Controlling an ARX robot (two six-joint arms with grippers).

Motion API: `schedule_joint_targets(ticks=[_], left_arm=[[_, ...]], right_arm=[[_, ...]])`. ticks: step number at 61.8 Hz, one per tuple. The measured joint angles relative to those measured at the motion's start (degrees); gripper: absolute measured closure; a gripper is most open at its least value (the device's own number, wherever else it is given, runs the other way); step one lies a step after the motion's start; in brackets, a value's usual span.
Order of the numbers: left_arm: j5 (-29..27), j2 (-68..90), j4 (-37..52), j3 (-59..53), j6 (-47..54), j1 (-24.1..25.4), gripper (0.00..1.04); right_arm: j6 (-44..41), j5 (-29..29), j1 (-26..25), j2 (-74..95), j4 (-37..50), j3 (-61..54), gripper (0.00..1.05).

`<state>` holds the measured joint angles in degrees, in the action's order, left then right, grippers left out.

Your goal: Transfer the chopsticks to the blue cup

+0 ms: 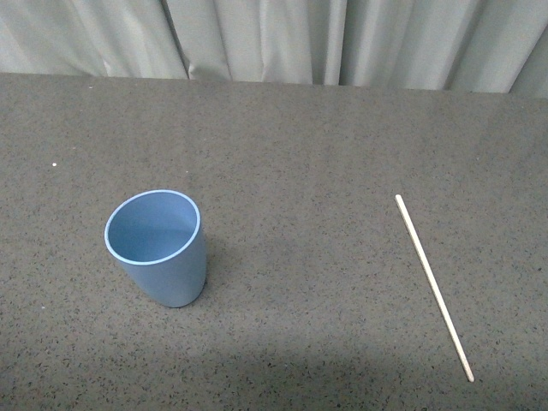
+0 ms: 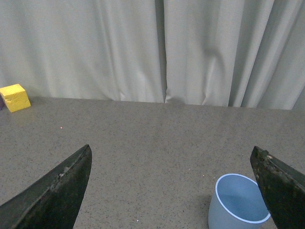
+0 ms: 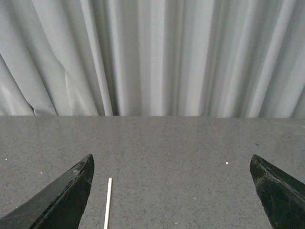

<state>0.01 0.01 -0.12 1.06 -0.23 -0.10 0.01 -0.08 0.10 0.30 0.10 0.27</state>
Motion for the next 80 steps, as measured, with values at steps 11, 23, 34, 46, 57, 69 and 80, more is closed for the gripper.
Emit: schedule_joint_targets(ticks=[11, 23, 34, 46, 57, 69, 80], left_arm=[[0.0, 0.0, 0.0, 0.0, 0.0, 0.0, 0.07], [0.0, 0.0, 0.0, 0.0, 0.0, 0.0, 0.07], [0.0, 0.0, 0.0, 0.0, 0.0, 0.0, 0.07], [0.0, 0.0, 0.0, 0.0, 0.0, 0.0, 0.07], [0.0, 0.0, 0.0, 0.0, 0.0, 0.0, 0.07], [0.0, 0.0, 0.0, 0.0, 0.0, 0.0, 0.07], [0.0, 0.0, 0.0, 0.0, 0.0, 0.0, 0.07]], right_arm=[[0.0, 0.0, 0.0, 0.0, 0.0, 0.0, 0.09], [0.0, 0.0, 0.0, 0.0, 0.0, 0.0, 0.09], [0.0, 0.0, 0.0, 0.0, 0.0, 0.0, 0.09], [0.0, 0.0, 0.0, 0.0, 0.0, 0.0, 0.09], [0.0, 0.0, 0.0, 0.0, 0.0, 0.0, 0.09], [-6.8, 14.8, 5.1, 5.0, -1.2, 1.2, 0.09], [-8.6, 15.7, 8.2, 30.4, 6.1, 6.6, 0.09]])
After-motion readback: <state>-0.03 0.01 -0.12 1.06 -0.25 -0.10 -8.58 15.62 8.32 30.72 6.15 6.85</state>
